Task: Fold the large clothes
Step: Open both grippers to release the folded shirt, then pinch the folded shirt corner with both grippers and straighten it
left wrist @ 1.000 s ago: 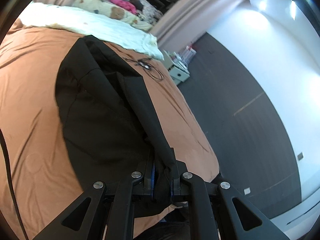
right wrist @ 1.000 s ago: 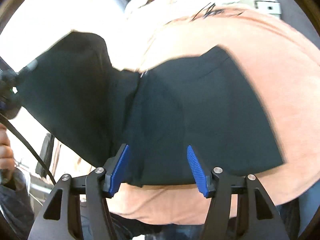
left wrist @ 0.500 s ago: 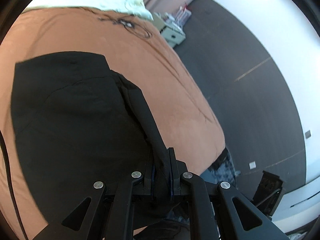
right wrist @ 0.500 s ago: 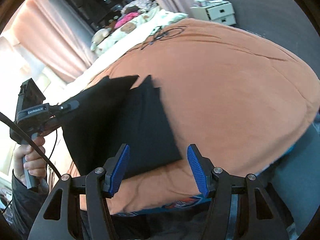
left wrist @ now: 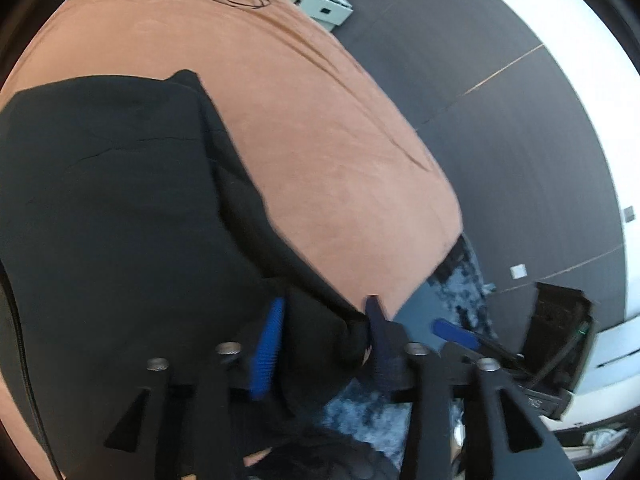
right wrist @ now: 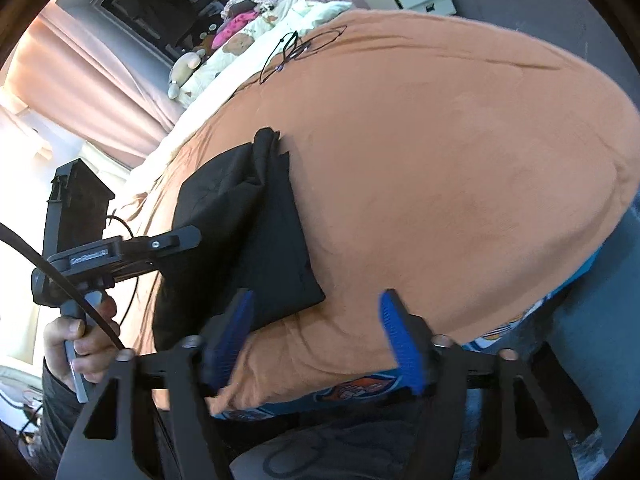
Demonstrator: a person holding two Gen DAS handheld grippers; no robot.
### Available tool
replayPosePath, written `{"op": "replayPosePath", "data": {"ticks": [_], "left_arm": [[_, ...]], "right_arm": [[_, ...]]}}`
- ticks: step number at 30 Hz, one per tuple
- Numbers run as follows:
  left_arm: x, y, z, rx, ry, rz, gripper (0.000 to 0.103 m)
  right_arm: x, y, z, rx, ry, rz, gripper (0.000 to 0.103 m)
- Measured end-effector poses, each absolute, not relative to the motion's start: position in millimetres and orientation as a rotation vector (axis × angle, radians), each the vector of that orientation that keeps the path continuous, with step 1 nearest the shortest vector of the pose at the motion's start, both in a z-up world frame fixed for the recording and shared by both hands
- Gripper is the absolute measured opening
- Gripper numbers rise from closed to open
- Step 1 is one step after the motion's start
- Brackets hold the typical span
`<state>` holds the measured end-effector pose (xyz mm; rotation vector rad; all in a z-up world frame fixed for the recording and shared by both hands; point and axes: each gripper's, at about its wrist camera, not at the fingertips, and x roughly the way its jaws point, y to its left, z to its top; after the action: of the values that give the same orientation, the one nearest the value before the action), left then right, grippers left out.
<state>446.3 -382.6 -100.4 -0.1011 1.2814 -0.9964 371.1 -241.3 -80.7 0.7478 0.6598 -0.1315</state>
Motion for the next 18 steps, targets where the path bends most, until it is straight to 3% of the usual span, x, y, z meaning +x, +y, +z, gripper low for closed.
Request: {"op": "replayPosePath", "data": {"ticks": [4, 10, 18], "left_arm": [[456, -359, -87, -0.136, 1.240, -0.989, 0.065], [471, -303, -77, -0.174, 1.188, -0.870, 0.066], [475, -211, -113, -0.208, 1.197, -0.631, 0.066]], "right_arm": [[403, -252, -84, 0.769, 0.661, -0.087, 0.072], [454, -249, -88, 0.762, 0.703, 0.029, 0.072], [515, -244, -93, 0.683, 0.803, 0.094, 0.072]]}}
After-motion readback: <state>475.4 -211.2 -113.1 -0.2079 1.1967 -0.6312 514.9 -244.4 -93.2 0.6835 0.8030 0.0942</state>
